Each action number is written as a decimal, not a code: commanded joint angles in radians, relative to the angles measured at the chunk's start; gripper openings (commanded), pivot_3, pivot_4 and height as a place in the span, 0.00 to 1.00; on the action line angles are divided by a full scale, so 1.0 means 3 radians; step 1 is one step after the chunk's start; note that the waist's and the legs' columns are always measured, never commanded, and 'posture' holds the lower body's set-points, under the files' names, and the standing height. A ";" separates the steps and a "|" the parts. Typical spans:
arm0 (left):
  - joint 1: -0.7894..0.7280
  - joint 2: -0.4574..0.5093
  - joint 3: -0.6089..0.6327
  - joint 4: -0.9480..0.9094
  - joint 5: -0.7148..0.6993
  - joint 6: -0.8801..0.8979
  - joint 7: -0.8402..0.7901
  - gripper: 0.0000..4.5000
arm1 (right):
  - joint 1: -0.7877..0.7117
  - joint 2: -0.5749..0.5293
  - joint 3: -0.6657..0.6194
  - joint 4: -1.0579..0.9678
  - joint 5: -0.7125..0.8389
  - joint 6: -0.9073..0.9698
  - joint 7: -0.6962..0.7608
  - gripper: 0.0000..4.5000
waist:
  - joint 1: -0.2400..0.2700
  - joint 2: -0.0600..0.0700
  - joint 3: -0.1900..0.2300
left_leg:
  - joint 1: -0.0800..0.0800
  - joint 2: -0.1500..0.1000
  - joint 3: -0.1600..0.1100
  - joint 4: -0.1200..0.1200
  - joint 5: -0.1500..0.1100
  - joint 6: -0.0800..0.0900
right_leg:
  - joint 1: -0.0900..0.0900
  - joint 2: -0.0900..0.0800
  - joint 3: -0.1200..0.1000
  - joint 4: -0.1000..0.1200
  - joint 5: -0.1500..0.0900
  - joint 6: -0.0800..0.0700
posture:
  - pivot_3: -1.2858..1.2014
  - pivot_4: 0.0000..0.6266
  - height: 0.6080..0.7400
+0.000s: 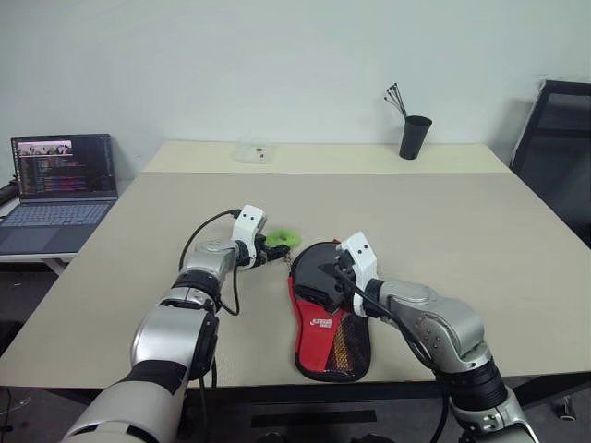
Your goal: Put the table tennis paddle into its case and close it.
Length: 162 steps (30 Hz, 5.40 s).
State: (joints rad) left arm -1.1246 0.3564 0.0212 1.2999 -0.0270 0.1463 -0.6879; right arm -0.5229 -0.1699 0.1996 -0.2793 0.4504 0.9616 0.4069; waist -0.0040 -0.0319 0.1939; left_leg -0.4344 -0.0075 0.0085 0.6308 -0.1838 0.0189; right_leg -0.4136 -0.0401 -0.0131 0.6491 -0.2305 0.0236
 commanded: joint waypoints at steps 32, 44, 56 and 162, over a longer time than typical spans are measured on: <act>-0.0399 -0.0322 -0.0213 0.0079 0.0549 -0.0578 0.0375 0.03 | 0.0357 -0.0257 0.0535 0.0609 -0.0980 -0.0269 -0.0010 1.00 | 0.0017 -0.0021 -0.0016 | 0.0008 0.0000 -0.0004 0.0011 0.0000 0.0000 | 0.0017 -0.0001 -0.0001 -0.0004 0.0002 0.0009 | 0.52 0.24 1.00; -0.0613 -0.0552 -0.0776 0.0208 0.1330 -0.1127 0.0936 0.03 | 0.0674 -0.0192 0.0577 0.0172 -0.0967 0.0111 -0.0120 1.00 | 0.0023 -0.0024 -0.0021 | 0.0007 0.0000 -0.0005 0.0013 0.0000 -0.0001 | 0.0018 0.0000 -0.0002 -0.0004 0.0000 0.0013 | 0.52 0.24 1.00; -0.0923 -0.0782 -0.1495 0.0262 0.2158 -0.1710 0.1332 0.03 | 0.0862 -0.0066 0.0656 -0.0036 -0.0959 0.0292 -0.0266 1.00 | 0.0022 -0.0027 -0.0025 | 0.0007 0.0001 -0.0004 0.0012 -0.0001 -0.0001 | 0.0019 -0.0001 -0.0002 -0.0007 -0.0001 0.0015 | 0.52 0.24 1.00; 0.1582 0.0828 0.0084 -0.3402 -0.0895 0.0520 -0.1908 0.75 | 0.0412 -0.0081 -0.1040 0.0319 -0.0172 0.0253 -0.0523 0.16 | -0.0075 -0.0009 -0.0066 | 0.0006 0.0006 -0.0006 -0.0001 -0.0001 0.0000 | 0.0008 -0.0003 0.0008 -0.0009 -0.0001 -0.0005 | 0.52 0.24 1.00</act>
State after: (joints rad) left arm -0.6457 0.5901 0.0458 0.3238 -0.2734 0.3008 -1.2660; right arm -0.3925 -0.1845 -0.1330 -0.1759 0.4053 1.0612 0.2362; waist -0.0266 -0.0346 0.1742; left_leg -0.4326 -0.0056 0.0068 0.6303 -0.1840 0.0189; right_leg -0.4111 -0.0411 -0.0108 0.6463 -0.2308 0.0222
